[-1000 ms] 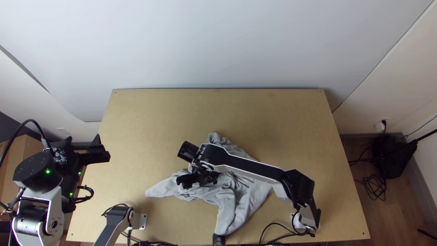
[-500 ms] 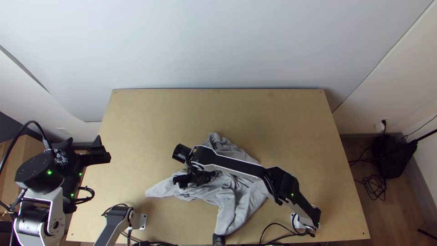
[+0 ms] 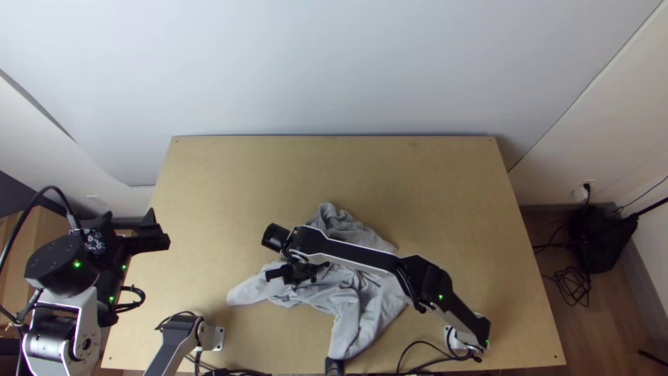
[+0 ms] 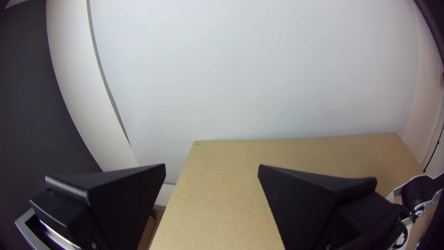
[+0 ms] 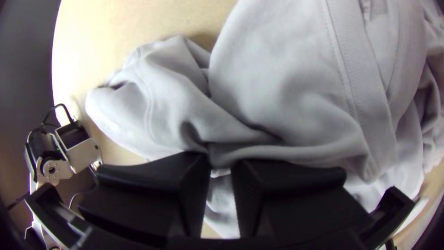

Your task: Fold the t-shirt

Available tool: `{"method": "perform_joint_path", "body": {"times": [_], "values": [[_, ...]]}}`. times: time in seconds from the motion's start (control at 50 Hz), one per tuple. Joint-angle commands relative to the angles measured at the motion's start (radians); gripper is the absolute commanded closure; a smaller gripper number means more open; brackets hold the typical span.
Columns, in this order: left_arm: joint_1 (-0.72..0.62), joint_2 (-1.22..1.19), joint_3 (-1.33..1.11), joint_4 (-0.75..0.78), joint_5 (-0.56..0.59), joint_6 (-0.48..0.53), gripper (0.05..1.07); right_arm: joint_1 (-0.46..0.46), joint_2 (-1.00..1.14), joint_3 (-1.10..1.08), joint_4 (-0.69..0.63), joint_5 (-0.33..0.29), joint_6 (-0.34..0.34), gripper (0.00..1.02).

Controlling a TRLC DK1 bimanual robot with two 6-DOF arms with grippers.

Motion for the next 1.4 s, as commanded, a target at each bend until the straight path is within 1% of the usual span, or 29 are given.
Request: {"method": "perform_joint_path", "body": {"times": [0.0, 0.14, 0.24, 0.36, 0.42, 0.5, 0.64, 0.7, 0.76, 0.84, 0.9, 1.0, 1.12, 1.3, 1.38], "values": [[0.007, -0.013, -0.017, 0.005, 0.002, -0.012, 0.1, 0.002, -0.034, 0.011, -0.003, 0.034, 0.008, 1.0], [-0.007, -0.01, -0.04, -0.011, 0.009, -0.011, 0.1, -0.027, -0.101, 0.014, 0.006, 0.071, 0.005, 1.0], [-0.019, 0.005, -0.049, -0.039, 0.023, -0.021, 0.1, -0.058, -0.149, 0.017, 0.038, 0.108, 0.002, 1.0], [-0.024, 0.088, -0.029, -0.116, 0.041, -0.061, 0.1, -0.107, -0.209, 0.022, 0.083, 0.135, 0.002, 1.0], [-0.027, 0.125, -0.032, -0.15, 0.06, -0.063, 0.1, -0.139, -0.235, 0.022, 0.104, 0.145, 0.002, 1.0], [-0.027, 0.131, -0.06, -0.151, 0.129, -0.064, 0.1, -0.188, -0.269, 0.022, 0.127, 0.149, 0.002, 1.0], [-0.049, 0.106, -0.095, -0.111, 0.262, -0.066, 0.1, -0.291, -0.313, 0.021, 0.161, 0.151, 0.0, 1.0], [-0.093, 0.109, -0.098, -0.1, 0.298, -0.07, 0.1, -0.343, -0.33, 0.022, 0.18, 0.151, -0.004, 1.0], [-0.174, 0.111, -0.103, -0.096, 0.334, -0.104, 0.1, -0.395, -0.347, 0.024, 0.19, 0.149, -0.011, 1.0], [-0.299, 0.117, -0.135, -0.064, 0.336, -0.121, 0.1, -0.463, -0.364, 0.033, 0.19, 0.149, -0.018, 1.0], [-0.351, 0.125, -0.161, -0.039, 0.336, -0.121, 0.1, -0.513, -0.379, 0.037, 0.19, 0.149, -0.02, 1.0], [-0.401, 0.152, -0.204, -0.018, 0.357, -0.124, 0.1, -0.587, -0.401, 0.039, 0.19, 0.149, -0.026, 1.0], [-0.497, 0.206, -0.245, 0.002, 0.359, -0.126, 0.1, -0.663, -0.433, 0.033, 0.19, 0.149, -0.041, 1.0], [-0.592, 0.297, -0.287, 0.12, 0.359, -0.126, 0.1, -0.749, -0.493, -0.002, 0.19, 0.149, -0.052, 1.0], [-0.628, 0.353, -0.293, 0.171, 0.359, -0.126, 0.1, -0.772, -0.525, -0.021, 0.19, 0.149, -0.052, 1.0]]}}
